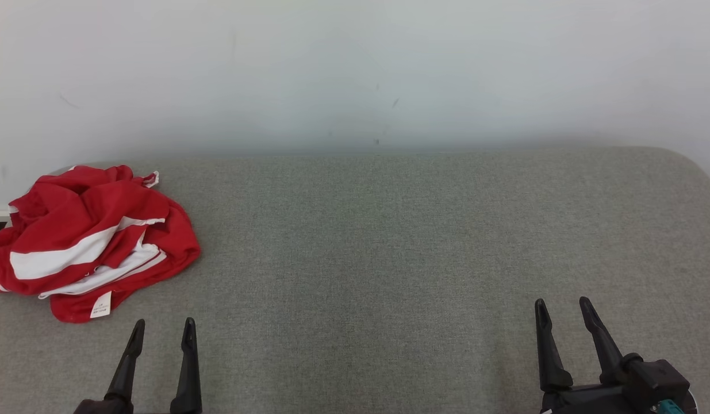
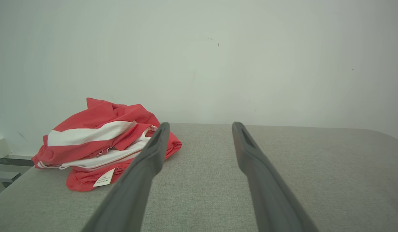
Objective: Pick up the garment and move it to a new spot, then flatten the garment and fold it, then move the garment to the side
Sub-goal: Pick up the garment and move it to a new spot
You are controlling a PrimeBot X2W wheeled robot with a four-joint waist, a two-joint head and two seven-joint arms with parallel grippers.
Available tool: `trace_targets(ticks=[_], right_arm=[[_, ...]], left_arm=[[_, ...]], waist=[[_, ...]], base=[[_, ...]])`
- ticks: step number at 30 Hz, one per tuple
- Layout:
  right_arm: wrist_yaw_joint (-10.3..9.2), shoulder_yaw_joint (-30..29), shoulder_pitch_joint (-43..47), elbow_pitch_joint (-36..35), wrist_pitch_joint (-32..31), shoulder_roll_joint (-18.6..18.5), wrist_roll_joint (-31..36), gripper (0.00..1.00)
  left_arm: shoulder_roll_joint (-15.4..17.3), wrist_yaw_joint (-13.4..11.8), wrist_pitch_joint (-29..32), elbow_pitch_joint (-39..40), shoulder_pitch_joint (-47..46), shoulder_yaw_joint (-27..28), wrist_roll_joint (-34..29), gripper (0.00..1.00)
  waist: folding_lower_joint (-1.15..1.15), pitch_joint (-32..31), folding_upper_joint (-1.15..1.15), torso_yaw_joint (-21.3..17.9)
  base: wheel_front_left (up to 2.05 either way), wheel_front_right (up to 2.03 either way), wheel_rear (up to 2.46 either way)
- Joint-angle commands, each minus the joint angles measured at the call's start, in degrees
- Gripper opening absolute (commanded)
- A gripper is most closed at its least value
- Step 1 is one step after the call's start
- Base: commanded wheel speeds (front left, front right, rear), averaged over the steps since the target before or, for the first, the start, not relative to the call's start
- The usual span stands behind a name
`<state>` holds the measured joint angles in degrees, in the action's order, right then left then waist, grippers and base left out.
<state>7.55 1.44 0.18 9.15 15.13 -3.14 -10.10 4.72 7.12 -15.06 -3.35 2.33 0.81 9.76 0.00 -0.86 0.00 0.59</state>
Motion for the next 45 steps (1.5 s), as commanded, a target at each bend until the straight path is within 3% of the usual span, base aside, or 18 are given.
trace_targets(ticks=[1,11,19,45], right_arm=[[-0.12,0.07,0.13,0.18,0.04,-0.34,-0.50,1.00],[-0.12,0.02,0.51,0.35,0.04,-0.39,-0.77,1.00],[-0.12,0.27,0.96,0.60,0.03,-0.26,-1.34,1.00],[-0.12,2.72,1.03,2.30,0.03,0.09,-2.07,1.00]], left_arm=[[-0.06,0.26,-0.18,-0.20,0.55,0.14,0.12,1.00],[-0.17,0.37,-0.18,-0.53,0.51,0.14,-0.20,1.00],[0.24,0.21,-0.19,-1.41,-0.20,0.52,-0.70,1.00],[1.45,-1.09,-0.18,-3.34,0.30,3.04,-1.97,1.00]], waist=[[0.00,0.02,0.00,0.02],[0.00,0.03,0.00,0.54],[0.00,-0.02,0.00,3.79],[0.00,-0.12,0.00,24.64]], base=[[0.00,0.00,0.00],[0.00,0.00,0.00],[0.00,0.00,0.00],[0.00,0.00,0.00]])
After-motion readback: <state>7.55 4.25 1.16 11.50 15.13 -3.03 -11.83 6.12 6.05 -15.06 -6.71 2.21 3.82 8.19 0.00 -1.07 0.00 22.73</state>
